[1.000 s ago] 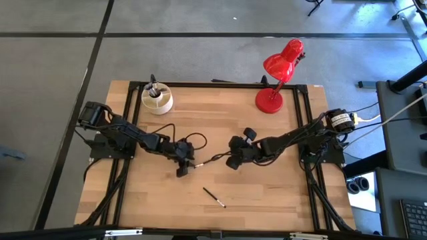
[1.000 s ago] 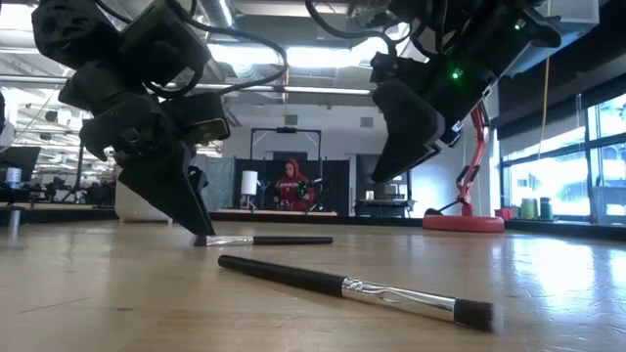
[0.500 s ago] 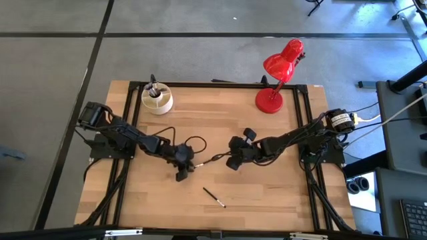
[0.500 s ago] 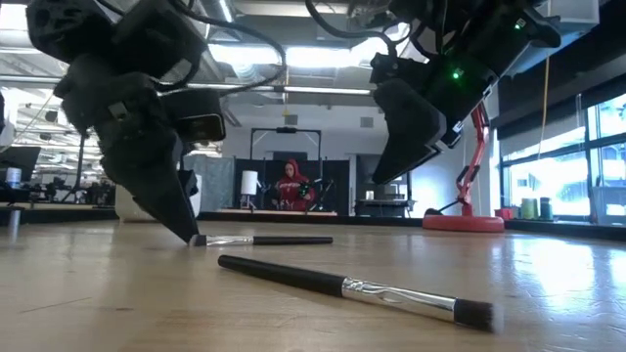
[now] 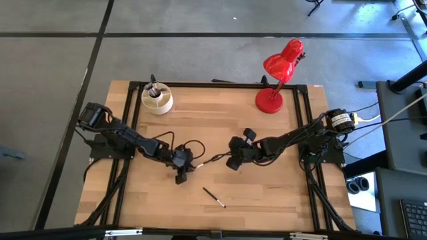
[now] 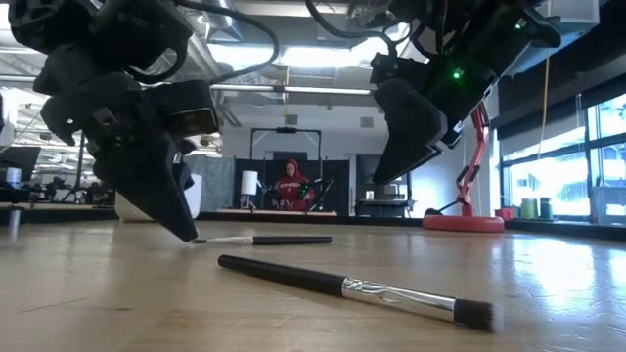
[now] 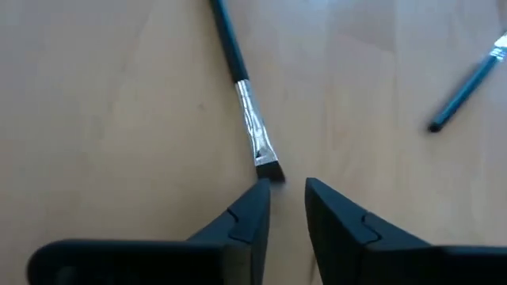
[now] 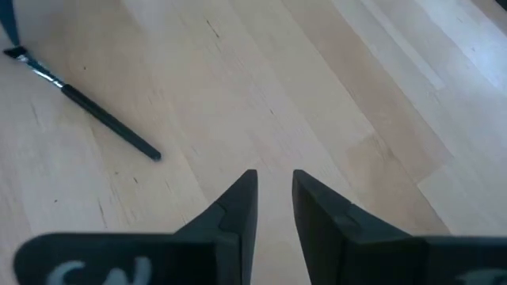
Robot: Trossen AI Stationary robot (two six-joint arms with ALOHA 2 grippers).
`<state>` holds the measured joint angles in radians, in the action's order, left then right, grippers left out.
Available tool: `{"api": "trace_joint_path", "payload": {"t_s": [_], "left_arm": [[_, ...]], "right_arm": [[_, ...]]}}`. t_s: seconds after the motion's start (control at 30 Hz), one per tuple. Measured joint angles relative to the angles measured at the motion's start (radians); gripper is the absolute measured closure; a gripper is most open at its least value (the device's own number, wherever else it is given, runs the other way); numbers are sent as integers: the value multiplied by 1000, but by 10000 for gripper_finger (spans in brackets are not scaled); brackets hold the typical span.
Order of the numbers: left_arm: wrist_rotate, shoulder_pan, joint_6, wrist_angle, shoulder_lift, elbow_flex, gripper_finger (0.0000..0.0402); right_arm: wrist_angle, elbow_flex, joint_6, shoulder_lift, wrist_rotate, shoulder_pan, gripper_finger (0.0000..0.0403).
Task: Put items in baskets/containers
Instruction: Put the eyeshadow brush into the white pen holder
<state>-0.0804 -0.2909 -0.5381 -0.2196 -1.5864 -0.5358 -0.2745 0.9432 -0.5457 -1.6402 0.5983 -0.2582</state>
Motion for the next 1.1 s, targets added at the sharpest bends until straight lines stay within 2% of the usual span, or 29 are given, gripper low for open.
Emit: {"api": "trace_joint_path", "payload": {"t_s": [0.17, 0.47, 0.57, 0.67, 0.73, 0.9, 0.97, 1.03, 1.1], "left_arm": [[-79, -5, 0, -1, -17, 0, 340], [-104, -5, 20, -58, -113, -24, 377], [-102, -5, 71, -42, -114, -40, 396], [-110, -5, 117, 34, -81, -64, 398], [-135, -1, 172, 196, -35, -94, 399], [-302, 28, 416, 838, 117, -270, 399], [-340, 48, 514, 1068, 166, -350, 399], [-372, 77, 580, 1222, 211, -431, 399], [-459, 104, 638, 1336, 252, -505, 399]], "right_arm": [[0, 0, -1, 0, -1, 0, 320], [0, 0, 0, 0, -16, 0, 321], [0, 0, 0, 0, -16, 0, 320], [0, 0, 4, 0, -16, 0, 321], [0, 0, 4, 0, -16, 0, 321], [-3, 0, 4, 0, -15, 0, 321], [-9, 0, 4, 0, -16, 0, 321], [-9, 0, 4, 0, -16, 0, 321], [-10, 0, 5, 0, -16, 0, 321]]}}
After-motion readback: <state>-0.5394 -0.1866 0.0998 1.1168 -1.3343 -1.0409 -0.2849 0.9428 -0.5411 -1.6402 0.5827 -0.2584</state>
